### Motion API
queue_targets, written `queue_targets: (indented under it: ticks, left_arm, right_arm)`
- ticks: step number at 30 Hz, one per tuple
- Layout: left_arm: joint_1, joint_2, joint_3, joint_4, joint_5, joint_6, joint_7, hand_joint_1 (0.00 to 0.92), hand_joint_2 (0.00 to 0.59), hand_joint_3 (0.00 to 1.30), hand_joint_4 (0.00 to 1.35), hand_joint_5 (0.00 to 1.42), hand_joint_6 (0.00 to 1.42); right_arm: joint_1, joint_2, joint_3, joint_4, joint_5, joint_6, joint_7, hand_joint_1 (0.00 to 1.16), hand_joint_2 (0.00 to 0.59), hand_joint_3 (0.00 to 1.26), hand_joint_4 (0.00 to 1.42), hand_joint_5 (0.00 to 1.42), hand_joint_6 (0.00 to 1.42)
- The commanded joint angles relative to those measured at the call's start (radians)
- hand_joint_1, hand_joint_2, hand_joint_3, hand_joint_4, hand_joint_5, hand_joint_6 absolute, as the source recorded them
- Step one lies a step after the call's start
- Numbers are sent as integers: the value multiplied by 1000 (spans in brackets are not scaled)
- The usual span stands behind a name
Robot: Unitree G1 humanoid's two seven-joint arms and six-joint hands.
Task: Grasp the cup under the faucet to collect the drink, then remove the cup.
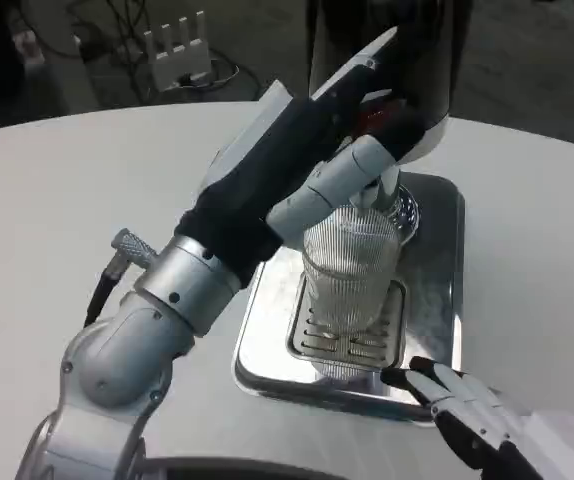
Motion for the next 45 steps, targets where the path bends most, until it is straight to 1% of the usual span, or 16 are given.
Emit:
queue_targets:
  ticks: [1,8,16,25,30,39,45]
  left_arm:
    - [-8,-2,-5,18,2,-25,-17,0,75,105,68,198,176]
    - [-15,4,-11,28,14,-41,-30,0,75,105,75,200,175]
    - [-25,28,-25,30,52,-74,-46,0,71,106,61,179,143]
    - [-20,39,-38,35,84,-114,-53,0,66,106,54,164,130]
    - [-17,53,-48,48,136,-167,-42,0,66,106,49,163,127]
    - [-14,52,-51,82,183,-224,-36,0,64,105,54,168,125]
    - [-5,65,-66,107,236,-281,-8,0,64,111,56,172,127]
  right_arm:
    - [2,-10,3,-16,1,15,-9,539,462,94,10,0,0]
    - [-1,-17,12,-16,-2,25,-15,539,462,94,10,0,0]
    - [6,-19,15,-16,0,18,-23,539,462,95,19,0,0]
    - [1,-25,13,-16,6,22,-25,539,462,95,20,0,0]
    - [-3,-27,17,-16,6,26,-23,539,462,95,20,0,0]
    - [-8,-32,17,-16,5,39,-23,539,462,95,20,0,0]
    - [-12,-34,26,-16,1,46,-26,539,462,95,20,0,0]
